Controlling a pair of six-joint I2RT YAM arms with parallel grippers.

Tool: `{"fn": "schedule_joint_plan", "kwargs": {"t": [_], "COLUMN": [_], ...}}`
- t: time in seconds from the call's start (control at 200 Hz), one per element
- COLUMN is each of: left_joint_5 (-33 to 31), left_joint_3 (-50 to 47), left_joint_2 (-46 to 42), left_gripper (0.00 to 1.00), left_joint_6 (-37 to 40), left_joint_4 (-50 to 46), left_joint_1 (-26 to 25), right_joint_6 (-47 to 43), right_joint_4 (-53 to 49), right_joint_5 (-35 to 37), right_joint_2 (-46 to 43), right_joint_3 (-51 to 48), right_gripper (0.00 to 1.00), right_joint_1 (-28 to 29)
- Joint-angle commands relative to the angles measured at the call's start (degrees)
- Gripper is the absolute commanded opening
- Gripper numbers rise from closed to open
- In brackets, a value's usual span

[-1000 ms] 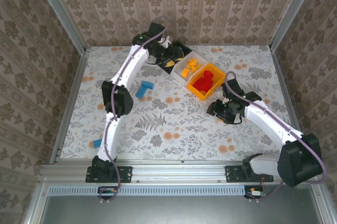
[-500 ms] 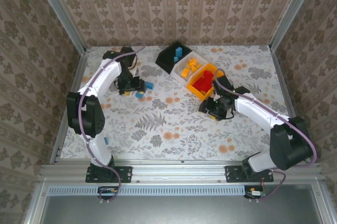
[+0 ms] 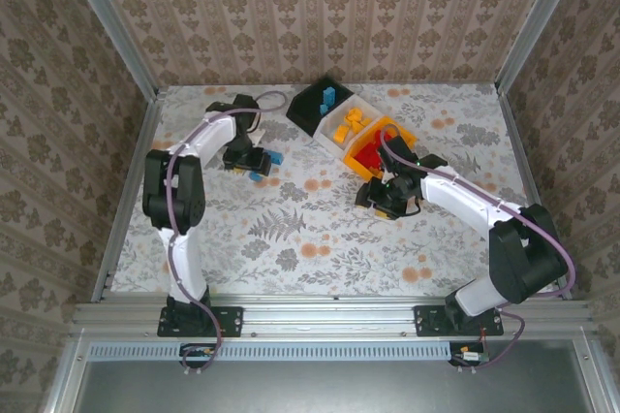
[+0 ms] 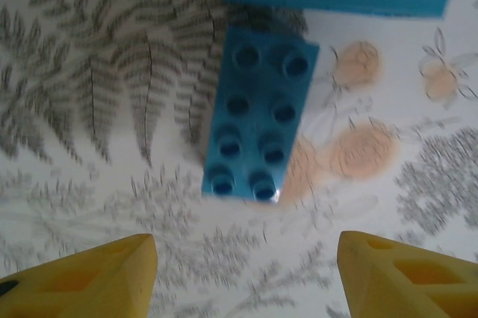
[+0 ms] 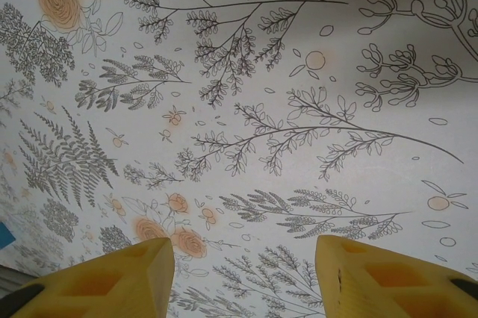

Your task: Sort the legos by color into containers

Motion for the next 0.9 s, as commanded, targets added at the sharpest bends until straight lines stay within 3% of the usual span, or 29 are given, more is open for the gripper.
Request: {"fn": "schedule_joint_plan", "kwargs": {"t": [0.0, 0.39, 0.535, 0.78, 0.895], "left_joint_5": [-1.3, 1.5, 1.7, 2.0, 2.7], "left_joint_3": [3.8, 9.6, 7.9, 3.7, 0.0], "left_joint_2": [2.9, 11.2, 11.3, 8.8, 5.0], "left_gripper": [0.65, 0.64, 0.57, 0.34, 0.30], "left_joint_6": [4.3, 3.6, 2.9, 1.9, 0.3], "left_joint_4": [0.8, -0.2, 0.1, 0.1, 0.2], "left_joint_1": [0.2, 0.6, 0.2, -0.7, -1.0], "right_joint_6": [-0.1, 2.3, 2.8, 3.1, 2.9], "right_joint_4": [-3.1, -4.8, -4.8, -3.6, -3.1], "right_joint_5": [1.3, 3.7, 4.4, 4.6, 4.6], "right_joint_2": [-2.4, -5.2, -5.5, -4.9, -4.5], "right_joint_3": [1.4, 1.7, 1.3, 1.3, 1.2], "right_gripper": [0.53, 0.54, 0.54, 0.54, 0.54], "right_joint_1": [0.3, 0.4, 0.4, 0.4, 0.4]}}
